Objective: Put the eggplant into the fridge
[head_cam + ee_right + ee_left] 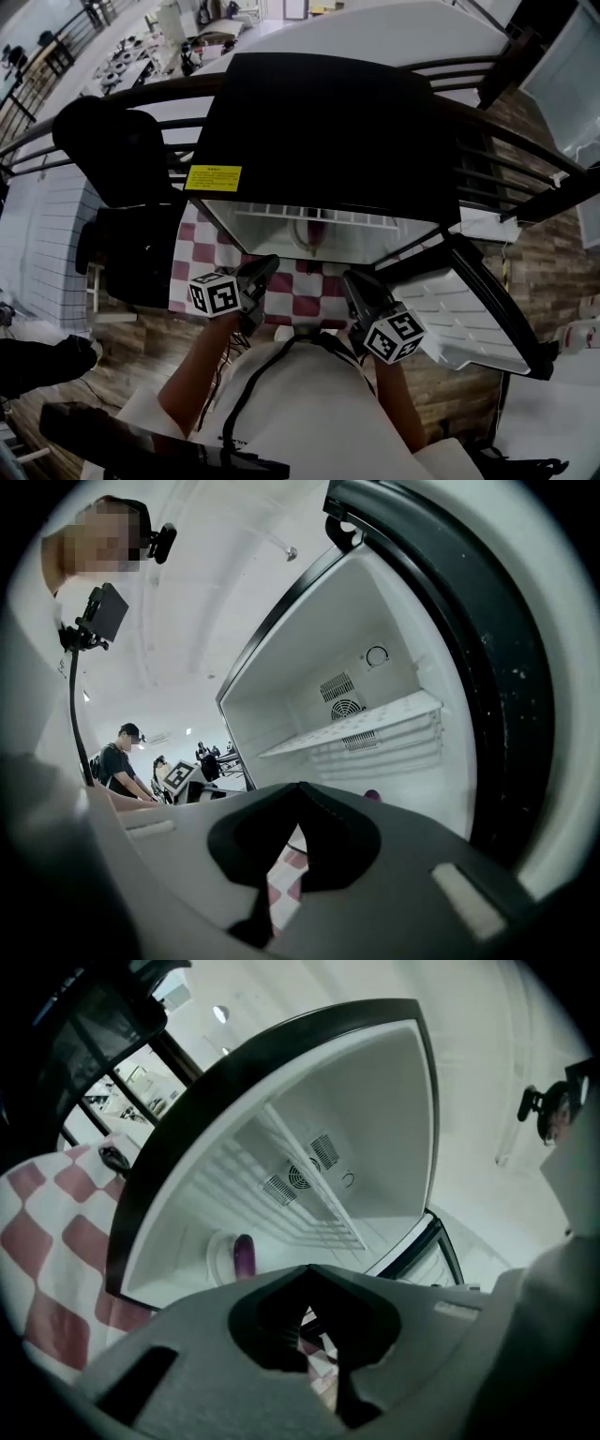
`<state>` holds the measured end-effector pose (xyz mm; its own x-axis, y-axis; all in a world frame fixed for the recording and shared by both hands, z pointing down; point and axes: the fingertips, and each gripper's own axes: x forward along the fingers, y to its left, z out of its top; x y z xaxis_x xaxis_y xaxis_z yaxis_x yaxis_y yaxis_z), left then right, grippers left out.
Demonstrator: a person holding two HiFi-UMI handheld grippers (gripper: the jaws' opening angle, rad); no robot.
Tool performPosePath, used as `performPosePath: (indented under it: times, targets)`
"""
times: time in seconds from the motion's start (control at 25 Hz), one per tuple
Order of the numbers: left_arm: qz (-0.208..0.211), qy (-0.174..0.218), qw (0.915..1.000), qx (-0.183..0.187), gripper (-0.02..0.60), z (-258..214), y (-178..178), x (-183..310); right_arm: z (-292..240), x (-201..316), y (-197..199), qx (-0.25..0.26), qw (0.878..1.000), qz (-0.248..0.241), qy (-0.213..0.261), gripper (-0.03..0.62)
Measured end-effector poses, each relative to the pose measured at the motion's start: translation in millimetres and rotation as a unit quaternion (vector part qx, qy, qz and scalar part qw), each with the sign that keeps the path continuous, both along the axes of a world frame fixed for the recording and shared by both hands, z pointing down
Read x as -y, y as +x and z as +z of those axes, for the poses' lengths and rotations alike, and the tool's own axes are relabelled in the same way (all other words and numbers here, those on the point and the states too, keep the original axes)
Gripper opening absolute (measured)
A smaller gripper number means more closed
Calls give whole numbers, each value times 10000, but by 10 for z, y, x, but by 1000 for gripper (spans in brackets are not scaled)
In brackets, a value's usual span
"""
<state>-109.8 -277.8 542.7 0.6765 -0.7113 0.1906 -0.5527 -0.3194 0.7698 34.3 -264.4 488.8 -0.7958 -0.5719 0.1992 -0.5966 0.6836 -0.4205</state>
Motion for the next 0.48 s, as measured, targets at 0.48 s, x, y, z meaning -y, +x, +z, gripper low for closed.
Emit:
performPosePath:
  times: [0.48]
  targets:
    - [-43, 712, 9896, 1247, 3, -227, -81, -274, -22, -142, 12, -182, 9997, -16, 164, 5]
